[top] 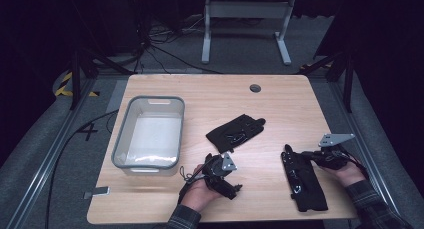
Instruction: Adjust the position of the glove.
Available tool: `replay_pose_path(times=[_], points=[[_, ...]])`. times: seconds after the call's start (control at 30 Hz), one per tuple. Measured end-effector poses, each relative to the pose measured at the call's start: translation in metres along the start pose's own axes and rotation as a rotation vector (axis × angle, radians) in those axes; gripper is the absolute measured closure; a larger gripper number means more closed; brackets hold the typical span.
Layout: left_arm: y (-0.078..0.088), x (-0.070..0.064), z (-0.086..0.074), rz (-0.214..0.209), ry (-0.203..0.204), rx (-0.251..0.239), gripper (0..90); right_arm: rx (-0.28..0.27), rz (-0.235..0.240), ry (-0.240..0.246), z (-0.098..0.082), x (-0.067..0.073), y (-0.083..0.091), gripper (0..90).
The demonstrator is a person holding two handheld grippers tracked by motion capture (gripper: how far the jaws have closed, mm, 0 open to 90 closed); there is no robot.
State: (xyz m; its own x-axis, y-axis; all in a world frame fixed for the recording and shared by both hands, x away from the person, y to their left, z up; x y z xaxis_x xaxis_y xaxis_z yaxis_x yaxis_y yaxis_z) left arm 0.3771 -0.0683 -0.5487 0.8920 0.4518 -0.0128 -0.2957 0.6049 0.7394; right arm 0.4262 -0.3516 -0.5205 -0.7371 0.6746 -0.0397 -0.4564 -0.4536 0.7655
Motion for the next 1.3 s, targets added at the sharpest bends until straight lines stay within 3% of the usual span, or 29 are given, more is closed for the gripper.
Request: replay_pose_path(times=[0.17,0.3,0.63,0.8,1.07,1.23,1.27,1.3], points=[[0.0,0.0,0.0,0.0,0.0,0.0,0.3,-0.024,0.002,-0.009,-0.002,0.0,0.006,88.1],[0.0,0.0,0.0,0.0,0.0,0.0,0.3,-0.09,-0.025,-0.046,0.006,-0.012,0.011,73.3],[0.0,0.0,0.0,0.0,0.0,0.0,0.4,-0.107,-0.116,-0.153,-0.007,-0.056,0.006,36.5],[0.0,0.0,0.0,0.0,0.001,0.0,0.3,-0.097,-0.132,-0.202,-0.016,-0.067,0.0,23.2],[0.001,0.0,0.001,0.001,0.007,0.002,1.6,-0.076,-0.143,-0.179,-0.017,-0.067,-0.003,17.1],[0.006,0.004,0.005,0.003,0.045,0.011,19.7,-0.073,-0.144,-0.181,-0.018,-0.067,-0.003,16.6],[0.007,0.006,0.006,0.004,0.047,0.014,26.9,-0.073,-0.145,-0.182,-0.018,-0.067,-0.003,16.6],[0.007,0.006,0.007,0.0,0.054,0.018,26.9,-0.073,-0.145,-0.182,-0.018,-0.067,-0.003,16.6]])
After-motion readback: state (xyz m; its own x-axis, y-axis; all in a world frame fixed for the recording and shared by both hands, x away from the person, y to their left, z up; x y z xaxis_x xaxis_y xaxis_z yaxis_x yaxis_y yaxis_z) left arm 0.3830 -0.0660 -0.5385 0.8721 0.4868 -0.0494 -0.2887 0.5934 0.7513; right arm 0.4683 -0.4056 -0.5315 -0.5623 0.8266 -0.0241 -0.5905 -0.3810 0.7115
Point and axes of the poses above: each handheld gripper's, and its own axes: y roughly backward along the jaws, z roughly out of its top, x roughly to its left, the point moved 10 cm from there along -y, roughly forward along the jaws, and after that the axes turned 1 degree about x, right-handed, at the moved point
